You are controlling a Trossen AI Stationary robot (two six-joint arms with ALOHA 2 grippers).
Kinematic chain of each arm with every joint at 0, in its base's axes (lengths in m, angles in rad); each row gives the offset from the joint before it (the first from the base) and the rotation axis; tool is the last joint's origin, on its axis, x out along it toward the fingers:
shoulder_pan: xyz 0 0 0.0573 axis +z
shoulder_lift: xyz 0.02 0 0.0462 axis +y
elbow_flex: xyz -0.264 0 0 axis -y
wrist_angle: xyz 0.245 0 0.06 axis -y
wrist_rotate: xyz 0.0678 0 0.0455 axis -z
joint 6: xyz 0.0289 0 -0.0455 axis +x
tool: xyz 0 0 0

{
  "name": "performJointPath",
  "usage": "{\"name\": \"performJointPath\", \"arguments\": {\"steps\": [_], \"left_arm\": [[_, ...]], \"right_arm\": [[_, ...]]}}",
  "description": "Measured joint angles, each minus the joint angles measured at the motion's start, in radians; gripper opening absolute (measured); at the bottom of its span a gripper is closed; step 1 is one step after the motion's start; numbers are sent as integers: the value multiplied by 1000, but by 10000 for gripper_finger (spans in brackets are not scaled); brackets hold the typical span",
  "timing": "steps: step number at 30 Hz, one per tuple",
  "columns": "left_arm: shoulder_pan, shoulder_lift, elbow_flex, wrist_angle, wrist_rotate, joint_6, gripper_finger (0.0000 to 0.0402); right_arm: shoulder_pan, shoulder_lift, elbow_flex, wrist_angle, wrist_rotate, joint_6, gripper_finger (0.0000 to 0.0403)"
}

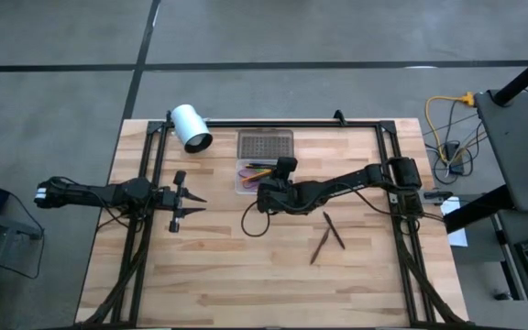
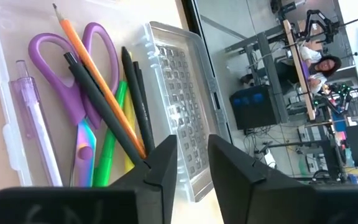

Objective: Pick & place school supplies into a supply box
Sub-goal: Put the black pen into the supply box

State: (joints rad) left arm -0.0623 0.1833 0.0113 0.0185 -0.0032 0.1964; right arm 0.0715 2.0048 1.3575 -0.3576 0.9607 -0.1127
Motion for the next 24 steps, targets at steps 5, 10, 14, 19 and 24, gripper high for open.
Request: {"name": "performJointPath", "arguments": {"steps": [5, 10, 14, 19, 24], "left_arm": [[0, 0, 0, 0, 0, 0, 86], [0, 0, 0, 0, 0, 0, 86], [0, 0, 0, 0, 0, 0, 86], [0, 0, 0, 0, 0, 0, 86], [0, 0, 0, 0, 0, 0, 86]], "right_arm": [[0, 0, 0, 0, 0, 0, 71], [0, 0, 0, 0, 0, -3, 68], [4, 0, 0, -7, 0, -3, 72], [25, -1, 0, -81, 3, 2, 79], [56, -1, 0, -144, 3, 36, 81]]}}
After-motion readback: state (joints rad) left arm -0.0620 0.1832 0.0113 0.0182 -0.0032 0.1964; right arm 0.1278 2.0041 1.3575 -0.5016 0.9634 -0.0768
